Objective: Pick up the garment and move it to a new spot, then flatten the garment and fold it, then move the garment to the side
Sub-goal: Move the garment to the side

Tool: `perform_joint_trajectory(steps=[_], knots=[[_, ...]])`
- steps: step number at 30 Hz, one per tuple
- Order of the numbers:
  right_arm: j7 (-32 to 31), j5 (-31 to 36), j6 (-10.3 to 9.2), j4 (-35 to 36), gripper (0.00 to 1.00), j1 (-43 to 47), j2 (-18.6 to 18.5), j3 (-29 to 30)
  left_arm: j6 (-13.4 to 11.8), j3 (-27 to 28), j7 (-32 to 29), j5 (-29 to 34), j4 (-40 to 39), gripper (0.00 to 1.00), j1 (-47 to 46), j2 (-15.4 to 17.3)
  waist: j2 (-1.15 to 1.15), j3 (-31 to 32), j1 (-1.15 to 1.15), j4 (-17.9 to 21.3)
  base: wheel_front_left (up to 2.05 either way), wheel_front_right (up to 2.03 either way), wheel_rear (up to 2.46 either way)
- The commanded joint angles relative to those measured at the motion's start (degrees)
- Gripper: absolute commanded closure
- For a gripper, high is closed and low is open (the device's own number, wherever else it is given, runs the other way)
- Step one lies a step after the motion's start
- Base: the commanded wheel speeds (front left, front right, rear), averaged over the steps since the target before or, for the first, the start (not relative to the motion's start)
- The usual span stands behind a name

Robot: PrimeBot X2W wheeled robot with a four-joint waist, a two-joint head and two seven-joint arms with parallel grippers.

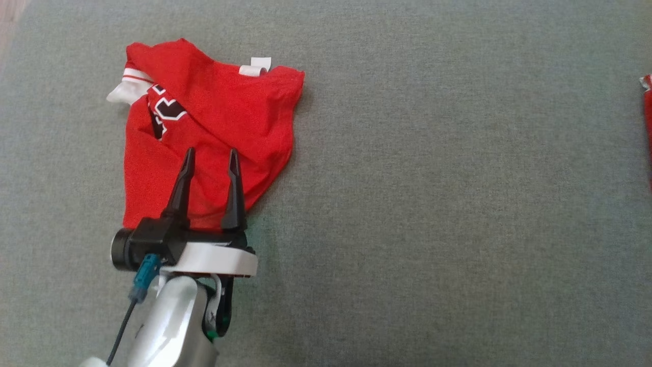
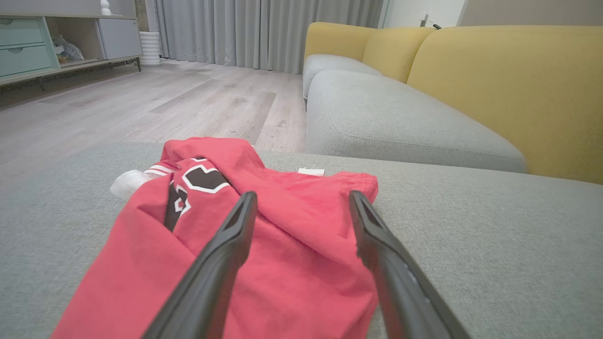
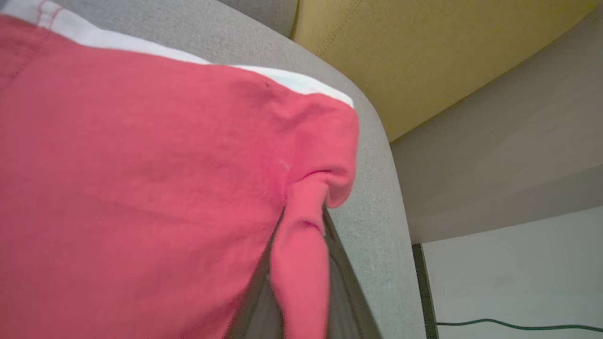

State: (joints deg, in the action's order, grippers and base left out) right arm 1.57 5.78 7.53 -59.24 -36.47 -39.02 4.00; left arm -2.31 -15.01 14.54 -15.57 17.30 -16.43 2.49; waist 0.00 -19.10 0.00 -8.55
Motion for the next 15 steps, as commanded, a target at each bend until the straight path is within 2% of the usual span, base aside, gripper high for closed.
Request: perform_joint_trajectory(steps=[1, 4, 5, 6, 7, 12, 15], knots=[[1.08, 0.97, -0.04, 1.08, 1.00, -0.87, -2.06, 0.48, 0.08, 1.99, 0.46, 0.58, -1.97, 0.00, -1.73, 0.39, 0.00, -0.24, 0.00, -0.06, 0.00, 0.00, 0.00], [1.37, 2.63, -0.04, 0.96, 1.00, -1.41, -1.27, 2.21, 0.06, 1.92, 0.46, 0.64, -1.93, 0.00, -1.76, 0.39, 0.00, -0.39, 0.00, -0.07, 0.00, 0.00, 0.00], [1.34, 3.13, -0.04, 0.94, 0.96, -1.60, -0.88, 2.84, 0.04, 1.91, 0.46, 0.65, -1.89, 0.00, -1.74, 0.39, 0.00, -0.34, 0.00, -0.03, 0.00, 0.00, 0.00], [1.60, 3.83, -0.04, 1.16, 0.13, -1.75, -0.61, 3.50, 0.02, 1.91, 0.46, 0.67, -1.83, 0.00, -1.69, 0.39, 0.00, -0.17, 0.00, 0.04, 0.00, 0.00, 0.00], [1.91, 4.56, -0.04, 1.45, 0.00, -1.88, -0.34, 4.31, 0.01, 1.90, 0.46, 0.71, -1.75, 0.00, -1.63, 0.39, 0.00, 0.07, 0.00, 0.13, 0.00, 0.00, 0.00], [2.96, 6.80, -0.04, 2.75, 0.00, -1.89, 2.60, 9.08, 0.09, 1.85, 0.46, 0.63, -1.27, 0.00, -1.09, 0.39, 0.00, 2.62, 0.00, 0.75, 0.00, 0.00, 0.00], [3.23, 4.95, -0.04, 3.66, 0.00, -2.64, 6.56, 14.22, 0.47, 1.75, 0.46, 0.90, -0.63, 0.00, -0.17, 0.39, 0.00, 4.96, 0.00, 1.41, 0.00, 0.00, 0.00]])
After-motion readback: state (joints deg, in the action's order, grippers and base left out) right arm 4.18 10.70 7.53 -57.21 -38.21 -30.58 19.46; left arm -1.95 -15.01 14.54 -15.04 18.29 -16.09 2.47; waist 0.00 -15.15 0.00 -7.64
